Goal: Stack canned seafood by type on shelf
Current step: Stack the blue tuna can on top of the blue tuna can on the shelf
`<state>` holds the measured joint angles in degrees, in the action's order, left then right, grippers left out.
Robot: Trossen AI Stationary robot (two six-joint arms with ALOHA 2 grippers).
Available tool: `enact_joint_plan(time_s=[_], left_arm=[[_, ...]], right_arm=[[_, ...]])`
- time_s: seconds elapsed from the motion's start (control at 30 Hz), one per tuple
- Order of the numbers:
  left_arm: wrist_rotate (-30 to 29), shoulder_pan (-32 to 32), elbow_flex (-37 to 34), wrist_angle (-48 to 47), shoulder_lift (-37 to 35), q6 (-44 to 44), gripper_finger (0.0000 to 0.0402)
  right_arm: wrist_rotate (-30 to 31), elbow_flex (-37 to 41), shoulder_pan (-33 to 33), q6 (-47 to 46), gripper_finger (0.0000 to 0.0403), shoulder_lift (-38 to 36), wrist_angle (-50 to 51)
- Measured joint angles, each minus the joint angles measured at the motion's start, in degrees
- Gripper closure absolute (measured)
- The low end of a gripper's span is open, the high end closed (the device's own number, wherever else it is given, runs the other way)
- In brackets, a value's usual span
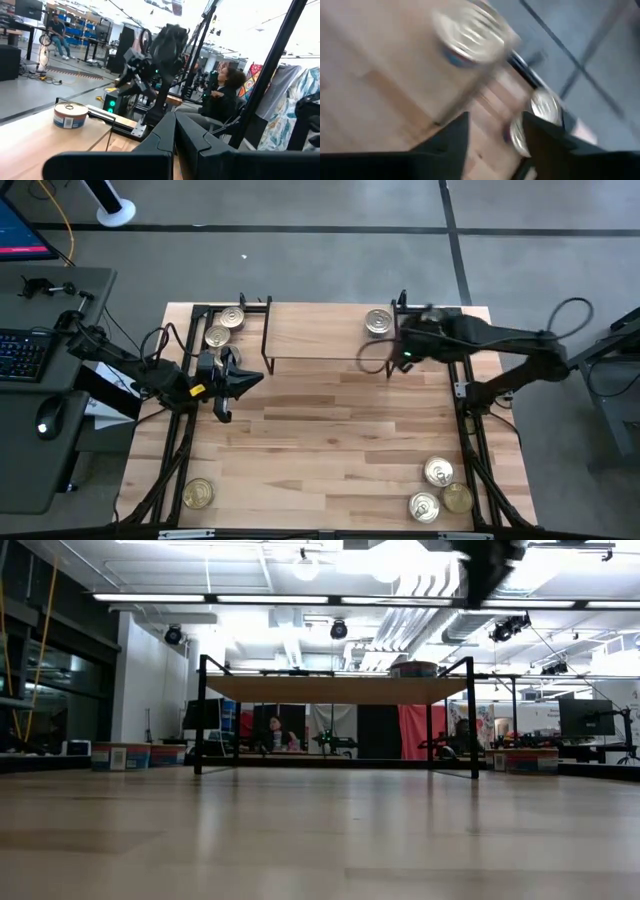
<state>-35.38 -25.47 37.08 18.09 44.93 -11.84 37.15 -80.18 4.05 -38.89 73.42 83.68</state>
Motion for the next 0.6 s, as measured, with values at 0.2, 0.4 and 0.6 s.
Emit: enact_joint_plan(time_s=[0.2,0.4,0.6], left_arm=[[0.0,0.3,0.0,1.9,0.0,0.1,0.0401],[0.0,2.1,0.0,4.2,0.0,0.1,0.0401],[0.2,2.0,0.0,7.6,0.0,-0.5,0.0401]], right_arm=[[-0.7,18.4,8.1,-25.6,0.0386,-11.3,-5.1],[-1.8,29.3,21.6,-29.3,0.0399,-13.1,-16.2],[-10.9,38.0,35.1,-21.5,0.0401,-12.6,-29.3]])
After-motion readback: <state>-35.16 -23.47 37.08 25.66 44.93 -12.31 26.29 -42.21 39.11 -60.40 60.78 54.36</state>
